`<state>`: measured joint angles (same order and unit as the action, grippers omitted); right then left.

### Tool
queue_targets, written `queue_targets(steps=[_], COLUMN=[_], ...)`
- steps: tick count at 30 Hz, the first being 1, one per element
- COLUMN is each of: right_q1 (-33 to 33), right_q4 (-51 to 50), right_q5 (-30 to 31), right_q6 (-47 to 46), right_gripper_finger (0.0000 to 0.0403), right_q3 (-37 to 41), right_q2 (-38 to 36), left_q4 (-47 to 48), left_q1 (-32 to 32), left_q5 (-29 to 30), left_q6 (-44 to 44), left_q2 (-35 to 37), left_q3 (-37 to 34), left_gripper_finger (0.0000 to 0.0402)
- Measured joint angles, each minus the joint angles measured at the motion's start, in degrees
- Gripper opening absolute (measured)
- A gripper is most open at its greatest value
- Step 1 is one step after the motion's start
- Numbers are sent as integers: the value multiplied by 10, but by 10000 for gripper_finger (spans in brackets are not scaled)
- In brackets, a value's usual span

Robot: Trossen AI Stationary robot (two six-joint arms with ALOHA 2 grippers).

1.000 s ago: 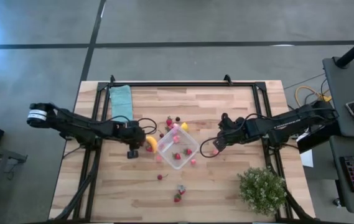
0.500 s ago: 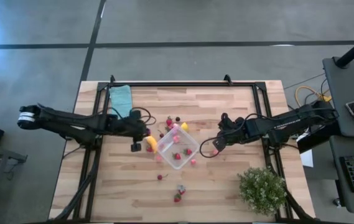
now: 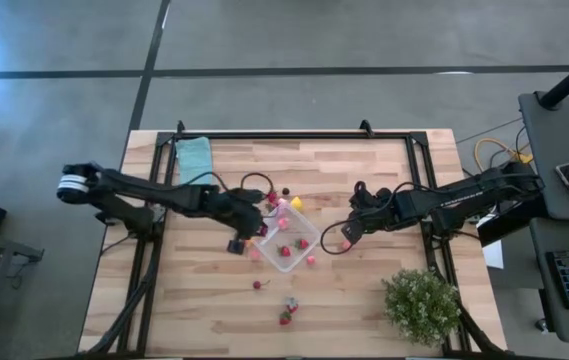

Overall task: Pick and placing Produce into tupperware
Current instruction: Put the red cherry into the transparent container, then put the pink peach into the transparent container

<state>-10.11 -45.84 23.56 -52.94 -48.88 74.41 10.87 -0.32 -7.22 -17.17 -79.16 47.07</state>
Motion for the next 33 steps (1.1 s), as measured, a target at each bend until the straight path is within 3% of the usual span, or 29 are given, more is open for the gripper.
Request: queue_targets(steps=[7,13,19,33], right_q1=[0,0,0,-54], right_q4=[0,-1,-5,43], right_q5=[6,-1,-56,-85], right_q6=[22,69,135,196], right_gripper_finger=[242,242,242,242], right_q3=[0,0,3,60], right_q2=[0,0,0,0], left_q4=[2,0,7,185], left_q1=[0,-5,-5,-1], left_q5=[-50,-54,-51,114], left_q6=[23,72,79,78], left_q2=[-56,-79,-84,44], left_q3=[29,49,56,64], left_gripper_finger=[93,147,198,217])
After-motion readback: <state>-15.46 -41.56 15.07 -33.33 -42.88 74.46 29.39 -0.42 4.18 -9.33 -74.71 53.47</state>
